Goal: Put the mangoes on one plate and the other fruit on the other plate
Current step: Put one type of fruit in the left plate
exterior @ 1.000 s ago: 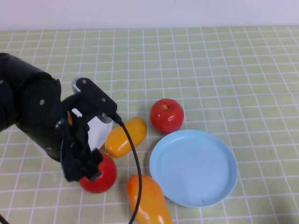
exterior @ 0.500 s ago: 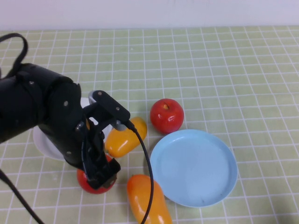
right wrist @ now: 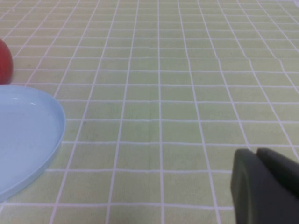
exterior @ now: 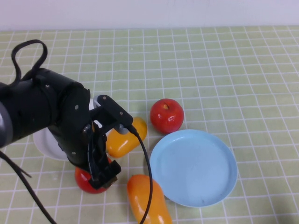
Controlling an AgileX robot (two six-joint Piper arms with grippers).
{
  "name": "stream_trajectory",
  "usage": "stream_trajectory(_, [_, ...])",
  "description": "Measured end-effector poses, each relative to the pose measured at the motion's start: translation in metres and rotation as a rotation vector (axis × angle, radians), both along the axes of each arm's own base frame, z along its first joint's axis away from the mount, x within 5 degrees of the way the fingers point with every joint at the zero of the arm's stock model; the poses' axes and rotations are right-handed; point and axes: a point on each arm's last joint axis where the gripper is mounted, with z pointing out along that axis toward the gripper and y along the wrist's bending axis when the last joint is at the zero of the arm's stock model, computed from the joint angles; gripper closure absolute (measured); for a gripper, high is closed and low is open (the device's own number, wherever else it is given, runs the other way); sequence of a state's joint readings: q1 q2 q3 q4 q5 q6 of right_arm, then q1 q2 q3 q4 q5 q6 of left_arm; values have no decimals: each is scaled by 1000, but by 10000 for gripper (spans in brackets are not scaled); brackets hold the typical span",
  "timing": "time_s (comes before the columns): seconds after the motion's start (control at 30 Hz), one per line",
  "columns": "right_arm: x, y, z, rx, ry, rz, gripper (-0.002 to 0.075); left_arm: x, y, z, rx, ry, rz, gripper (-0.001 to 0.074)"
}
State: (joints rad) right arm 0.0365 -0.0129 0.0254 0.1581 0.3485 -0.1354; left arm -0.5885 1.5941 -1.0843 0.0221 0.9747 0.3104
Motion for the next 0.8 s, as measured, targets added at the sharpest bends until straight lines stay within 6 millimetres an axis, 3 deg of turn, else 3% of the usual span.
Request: stream_trajectory(0.8, [0,0,0,0,0,0,742,9,2,-7,59,-54,-29,69])
